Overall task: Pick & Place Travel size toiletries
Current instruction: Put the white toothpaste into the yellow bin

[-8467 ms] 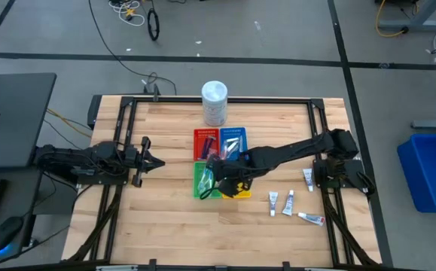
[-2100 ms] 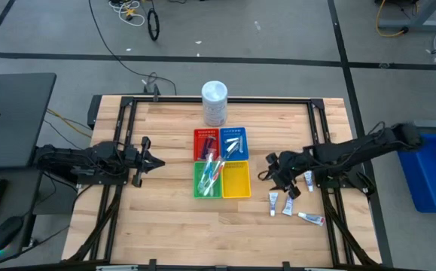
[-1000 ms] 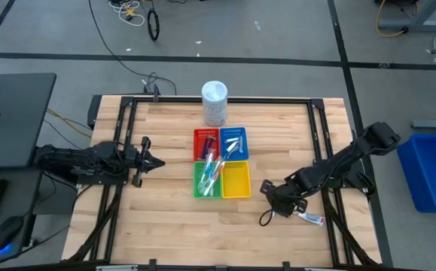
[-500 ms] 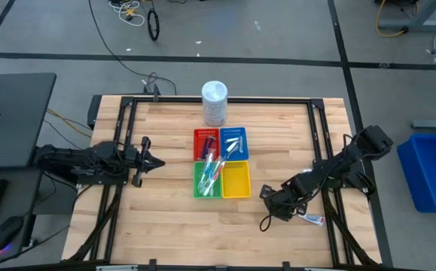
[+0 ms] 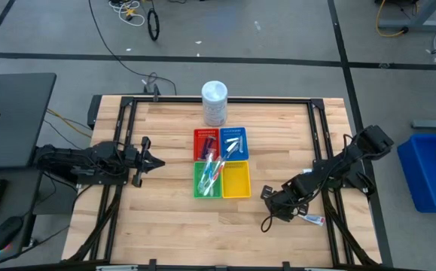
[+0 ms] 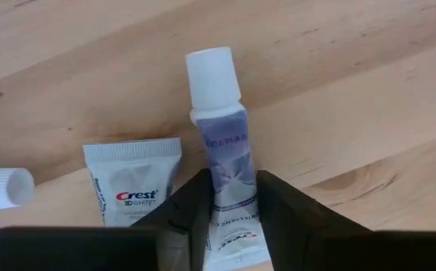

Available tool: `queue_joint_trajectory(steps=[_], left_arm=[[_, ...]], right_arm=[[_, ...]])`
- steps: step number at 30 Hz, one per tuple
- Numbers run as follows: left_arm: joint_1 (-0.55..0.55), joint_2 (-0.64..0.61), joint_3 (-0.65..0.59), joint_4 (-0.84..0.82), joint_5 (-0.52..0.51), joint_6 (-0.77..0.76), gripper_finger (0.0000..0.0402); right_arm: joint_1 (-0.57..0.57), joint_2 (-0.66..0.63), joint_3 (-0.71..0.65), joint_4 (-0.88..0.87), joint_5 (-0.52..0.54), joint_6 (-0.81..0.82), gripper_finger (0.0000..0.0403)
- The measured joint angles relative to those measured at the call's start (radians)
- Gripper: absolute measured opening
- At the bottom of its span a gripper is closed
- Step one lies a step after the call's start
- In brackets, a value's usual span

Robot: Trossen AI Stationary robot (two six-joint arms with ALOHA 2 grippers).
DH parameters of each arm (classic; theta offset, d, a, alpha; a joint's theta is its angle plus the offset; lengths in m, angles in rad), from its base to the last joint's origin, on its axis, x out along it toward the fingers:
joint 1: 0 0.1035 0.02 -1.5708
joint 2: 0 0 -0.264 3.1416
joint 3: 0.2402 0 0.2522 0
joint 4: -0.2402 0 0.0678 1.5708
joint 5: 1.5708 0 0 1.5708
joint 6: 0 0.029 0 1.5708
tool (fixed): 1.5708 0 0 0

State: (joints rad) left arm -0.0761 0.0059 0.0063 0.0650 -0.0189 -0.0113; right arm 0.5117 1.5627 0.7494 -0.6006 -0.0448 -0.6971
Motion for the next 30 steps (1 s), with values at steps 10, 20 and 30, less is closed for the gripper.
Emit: queue_joint_trajectory(steps=[10,20,30], left_arm=[[0.000,0.000,0.000,0.000,0.000,0.000,0.0027],[0.000,0.000,0.000,0.000,0.000,0.000,0.0027],[0.000,0.000,0.000,0.000,0.000,0.000,0.0027]], right_arm=[[-0.001,-0.036,-0.002,0.010,0.014,-0.002,0.0090],[-0.001,-0.096,0.042,-0.025,0.009,0.008,0.0082],[-0.023,-0.139,0.064,-0.006,0.007,0.003,0.0079]])
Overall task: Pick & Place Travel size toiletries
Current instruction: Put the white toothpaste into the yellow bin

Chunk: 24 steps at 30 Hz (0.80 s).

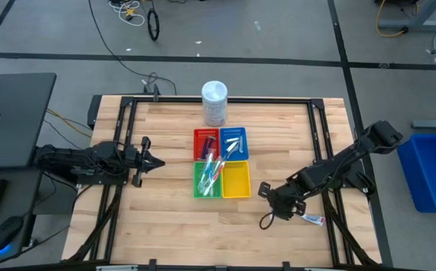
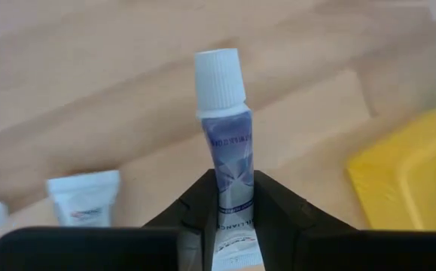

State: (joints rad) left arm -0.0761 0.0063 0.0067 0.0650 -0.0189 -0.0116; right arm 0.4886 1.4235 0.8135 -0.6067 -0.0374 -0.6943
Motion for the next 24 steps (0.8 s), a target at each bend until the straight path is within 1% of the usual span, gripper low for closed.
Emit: queue_joint_trajectory(steps=[3,6,12,14,21,24], left_arm=[[0.000,0.000,0.000,0.000,0.000,0.000,0.0028],[0.000,0.000,0.000,0.000,0.000,0.000,0.0027],[0.000,0.000,0.000,0.000,0.000,0.000,0.0028],[0.000,0.000,0.000,0.000,0.000,0.000,0.0027],[0.000,0.000,0.000,0.000,0.000,0.000,0.0027],[0.000,0.000,0.000,0.000,0.000,0.000,0.0027]], right_arm=[[-0.025,-0.003,0.000,0.025,0.020,-0.004,0.0078],[-0.040,-0.006,0.000,0.073,0.099,-0.006,0.0079],[-0.071,-0.007,0.000,0.229,0.263,-0.050,0.0078],[-0.076,-0.007,0.001,0.277,0.300,-0.055,0.0078],[-0.108,-0.007,0.001,0.349,0.316,-0.059,0.0074],[-0.127,-0.007,0.001,0.366,0.316,-0.090,0.0073]])
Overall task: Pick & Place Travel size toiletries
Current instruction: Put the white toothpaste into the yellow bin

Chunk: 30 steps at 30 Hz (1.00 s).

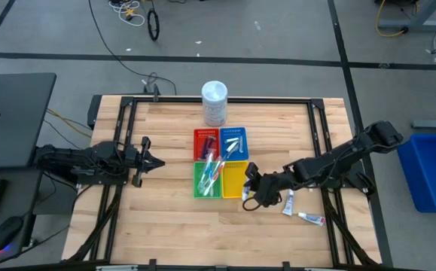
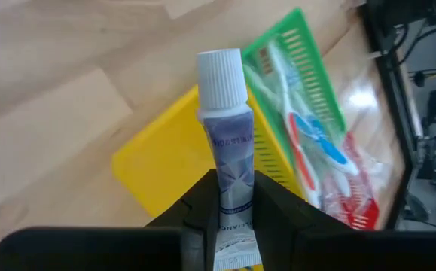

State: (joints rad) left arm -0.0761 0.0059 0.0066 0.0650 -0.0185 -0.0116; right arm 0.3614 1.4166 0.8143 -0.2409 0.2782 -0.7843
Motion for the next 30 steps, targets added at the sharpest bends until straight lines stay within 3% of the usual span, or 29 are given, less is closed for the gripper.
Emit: queue_joint_trajectory(steps=[11,23,30], left_arm=[[0.000,0.000,0.000,0.000,0.000,0.000,0.0027],[0.000,0.000,0.000,0.000,0.000,0.000,0.0027],[0.000,0.000,0.000,0.000,0.000,0.000,0.0027]], right_arm=[[-0.071,0.076,0.000,0.143,-0.002,-0.047,0.0070],[-0.109,0.126,0.000,0.155,0.000,-0.047,0.0072],[-0.112,0.127,0.000,0.141,0.000,-0.046,0.0115]])
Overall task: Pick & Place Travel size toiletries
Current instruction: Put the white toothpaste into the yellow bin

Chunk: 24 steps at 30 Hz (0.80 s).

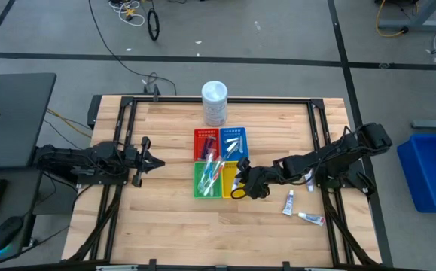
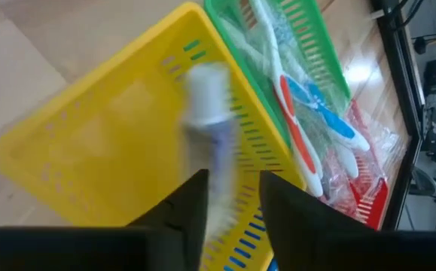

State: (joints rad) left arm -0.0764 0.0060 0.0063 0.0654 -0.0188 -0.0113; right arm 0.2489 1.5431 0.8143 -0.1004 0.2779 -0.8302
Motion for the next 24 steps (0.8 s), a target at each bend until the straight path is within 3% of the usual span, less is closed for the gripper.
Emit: queue_joint_trajectory(steps=[7,12,18,24], left_arm=[[0.000,0.000,0.000,0.000,0.000,0.000,0.0027],[0.000,0.000,0.000,0.000,0.000,0.000,0.0027],[0.000,0.000,0.000,0.000,0.000,0.000,0.0027],[0.000,0.000,0.000,0.000,0.000,0.000,0.0027]], right_arm=[[0.000,0.000,0.000,-0.007,0.000,0.002,0.0195],[0.000,0.000,0.000,-0.008,0.000,0.002,0.0229],[0.000,-0.011,0.000,-0.025,0.039,0.002,0.0237],[0.020,-0.077,0.000,-0.093,0.062,0.014,0.0219]])
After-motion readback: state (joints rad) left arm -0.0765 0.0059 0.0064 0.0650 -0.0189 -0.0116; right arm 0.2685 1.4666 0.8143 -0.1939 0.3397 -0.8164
